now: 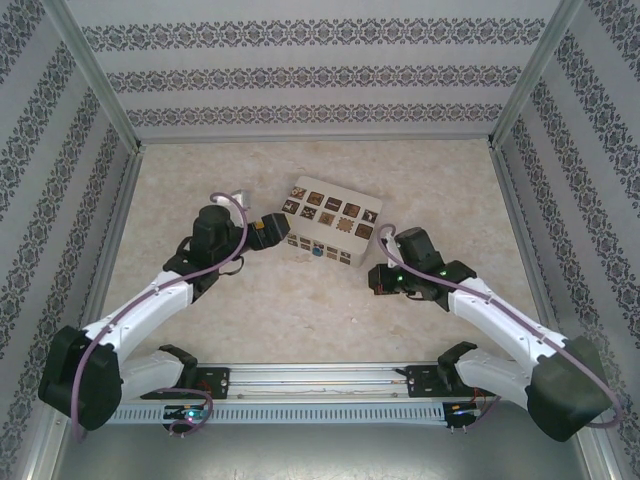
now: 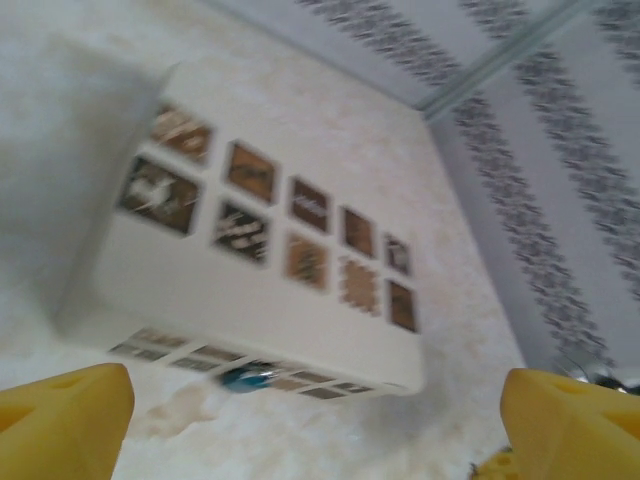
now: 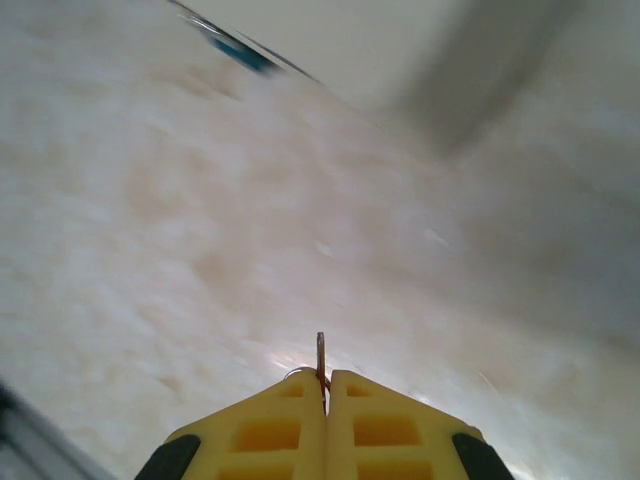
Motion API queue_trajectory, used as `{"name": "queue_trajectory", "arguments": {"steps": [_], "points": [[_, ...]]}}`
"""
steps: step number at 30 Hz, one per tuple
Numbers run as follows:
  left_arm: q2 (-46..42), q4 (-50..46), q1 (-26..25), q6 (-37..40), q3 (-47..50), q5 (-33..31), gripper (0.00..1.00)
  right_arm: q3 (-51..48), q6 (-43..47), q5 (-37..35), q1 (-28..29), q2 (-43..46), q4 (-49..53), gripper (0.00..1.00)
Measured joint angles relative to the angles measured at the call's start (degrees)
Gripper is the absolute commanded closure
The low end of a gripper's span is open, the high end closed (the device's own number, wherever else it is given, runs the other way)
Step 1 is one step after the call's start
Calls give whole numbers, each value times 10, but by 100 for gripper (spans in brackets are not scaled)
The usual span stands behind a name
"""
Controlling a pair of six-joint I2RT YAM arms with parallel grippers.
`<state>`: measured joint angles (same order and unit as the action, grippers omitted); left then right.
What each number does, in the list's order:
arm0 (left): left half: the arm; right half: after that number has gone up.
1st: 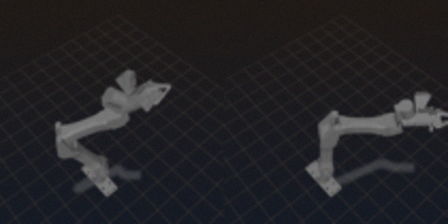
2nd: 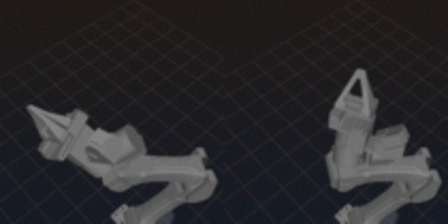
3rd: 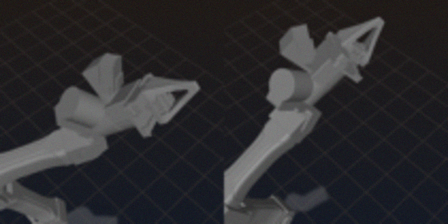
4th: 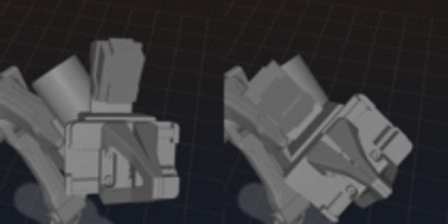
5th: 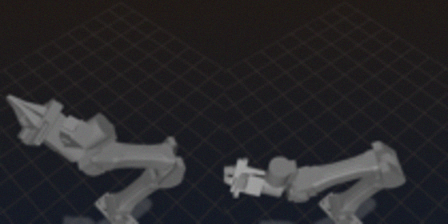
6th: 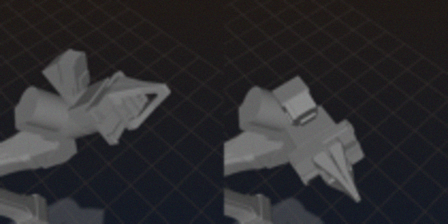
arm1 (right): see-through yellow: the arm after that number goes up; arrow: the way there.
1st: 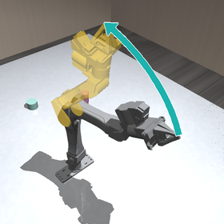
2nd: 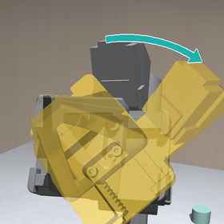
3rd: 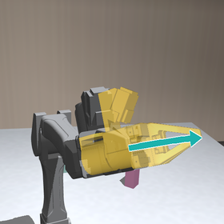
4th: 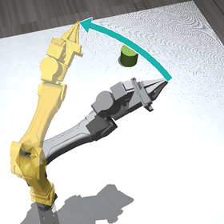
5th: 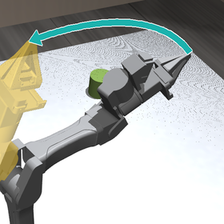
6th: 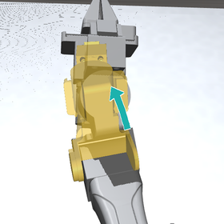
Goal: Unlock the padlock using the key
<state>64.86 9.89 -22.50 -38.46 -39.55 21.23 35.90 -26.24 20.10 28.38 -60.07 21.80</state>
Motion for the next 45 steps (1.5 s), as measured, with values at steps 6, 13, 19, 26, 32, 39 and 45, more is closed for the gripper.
{"name": "queue_trajectory", "arguments": {"steps": [6,13,19,26,32,39,45], "points": [[-4,5,-4,36,-76,124,20,43,45,100,0,7,-93,100],[1,36,-35,55,-100,231,42,88,81,175,12,6,-174,100],[34,41,-62,69,-116,261,55,117,105,205,27,-9,-197,100],[72,61,-78,69,-124,278,64,130,117,214,38,-30,-204,100],[87,65,-92,68,-125,283,72,131,116,213,41,-35,-213,100],[88,76,-94,70,-125,280,92,131,115,209,42,-34,-219,100],[88,77,-94,71,-125,267,100,131,105,203,41,-34,-226,93]]}}
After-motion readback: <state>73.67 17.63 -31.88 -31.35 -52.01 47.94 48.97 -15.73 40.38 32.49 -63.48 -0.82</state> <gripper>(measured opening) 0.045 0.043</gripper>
